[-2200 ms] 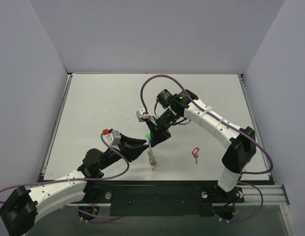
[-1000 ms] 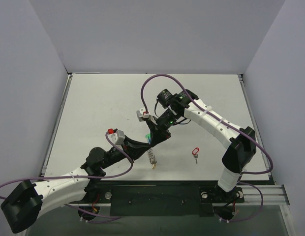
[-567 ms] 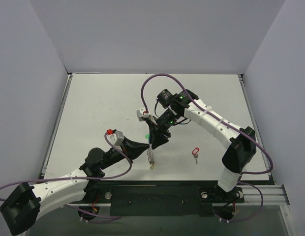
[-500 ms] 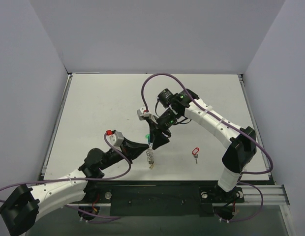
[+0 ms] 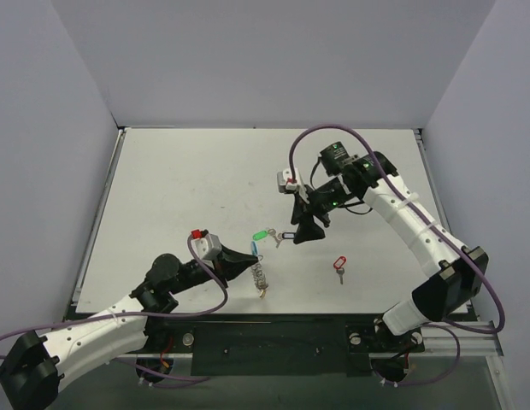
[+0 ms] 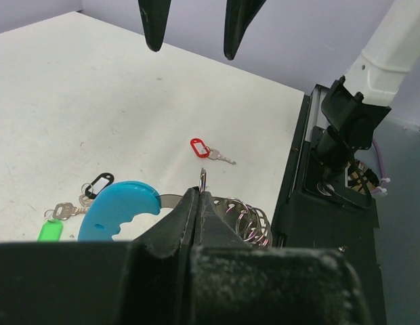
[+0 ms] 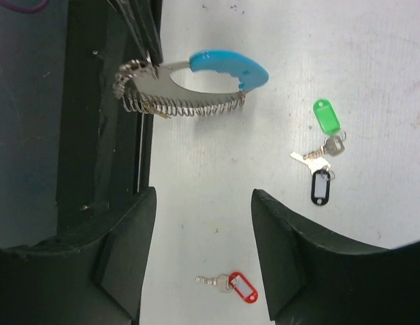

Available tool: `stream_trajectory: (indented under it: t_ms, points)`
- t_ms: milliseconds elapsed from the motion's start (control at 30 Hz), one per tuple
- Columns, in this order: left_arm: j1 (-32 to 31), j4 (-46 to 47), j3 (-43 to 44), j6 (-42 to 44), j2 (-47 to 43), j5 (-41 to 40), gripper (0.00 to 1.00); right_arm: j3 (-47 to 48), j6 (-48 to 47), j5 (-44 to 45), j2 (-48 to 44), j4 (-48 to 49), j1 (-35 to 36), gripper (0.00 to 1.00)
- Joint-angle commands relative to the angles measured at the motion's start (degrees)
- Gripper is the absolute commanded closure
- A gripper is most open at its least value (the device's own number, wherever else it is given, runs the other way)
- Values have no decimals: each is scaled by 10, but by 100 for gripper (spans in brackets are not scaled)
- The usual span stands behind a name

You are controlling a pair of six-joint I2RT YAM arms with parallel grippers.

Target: Put the keys on the keyring

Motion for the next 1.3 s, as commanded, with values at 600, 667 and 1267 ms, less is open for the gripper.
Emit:
stream_trajectory:
  t_ms: [600,667,1267]
  points:
    - [7,0,111,90,22,238,100,-187,16,-116,-72,51,-218,46]
    - [12,9,107,84,21,239,100,-191,16,-118,-73,52,-224,46]
    - [204,-335,281,80,31,234,100,-337,191,117,-183,186,-290,48]
